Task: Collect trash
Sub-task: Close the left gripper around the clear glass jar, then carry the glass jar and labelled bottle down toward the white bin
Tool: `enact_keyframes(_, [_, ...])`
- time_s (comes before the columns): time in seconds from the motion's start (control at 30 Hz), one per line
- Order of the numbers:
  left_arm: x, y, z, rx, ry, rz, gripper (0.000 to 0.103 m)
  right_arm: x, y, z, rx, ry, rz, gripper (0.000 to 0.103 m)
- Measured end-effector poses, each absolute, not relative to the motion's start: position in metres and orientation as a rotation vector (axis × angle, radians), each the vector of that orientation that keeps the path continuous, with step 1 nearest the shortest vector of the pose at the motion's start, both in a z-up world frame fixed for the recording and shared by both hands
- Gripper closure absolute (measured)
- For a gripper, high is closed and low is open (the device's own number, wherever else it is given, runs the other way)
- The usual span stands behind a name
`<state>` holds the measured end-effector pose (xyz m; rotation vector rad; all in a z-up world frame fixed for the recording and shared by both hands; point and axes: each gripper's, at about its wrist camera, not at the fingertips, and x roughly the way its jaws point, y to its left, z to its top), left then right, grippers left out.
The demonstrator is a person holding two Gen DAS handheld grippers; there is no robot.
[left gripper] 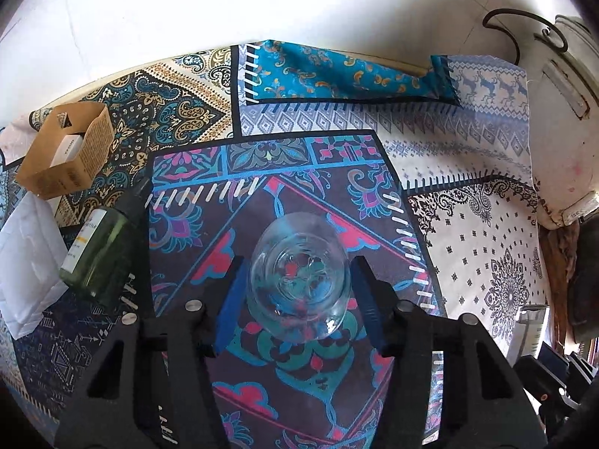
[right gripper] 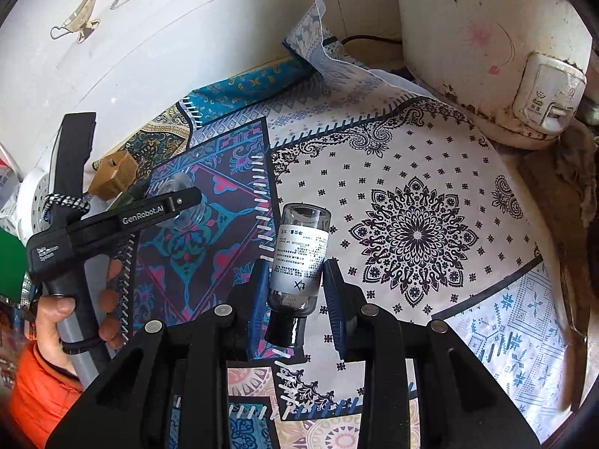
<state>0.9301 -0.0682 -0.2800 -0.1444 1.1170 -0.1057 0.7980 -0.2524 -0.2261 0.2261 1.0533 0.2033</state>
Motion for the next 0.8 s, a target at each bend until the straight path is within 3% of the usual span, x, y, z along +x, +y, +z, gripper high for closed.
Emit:
enact_keyframes(0.4, [0.845,-0.037,-0.233,-0.197,1.041,-0.102,0.048,0.759,-0.219,-0.197,0.191,0.995,0.262,0.076])
enact_keyframes(0.8, [0.700,0.025,-0.181,-0.134,0.955,-0.032,0.048,0.671,-0.151,-0.165,0.125,0.930,0.331,0.076])
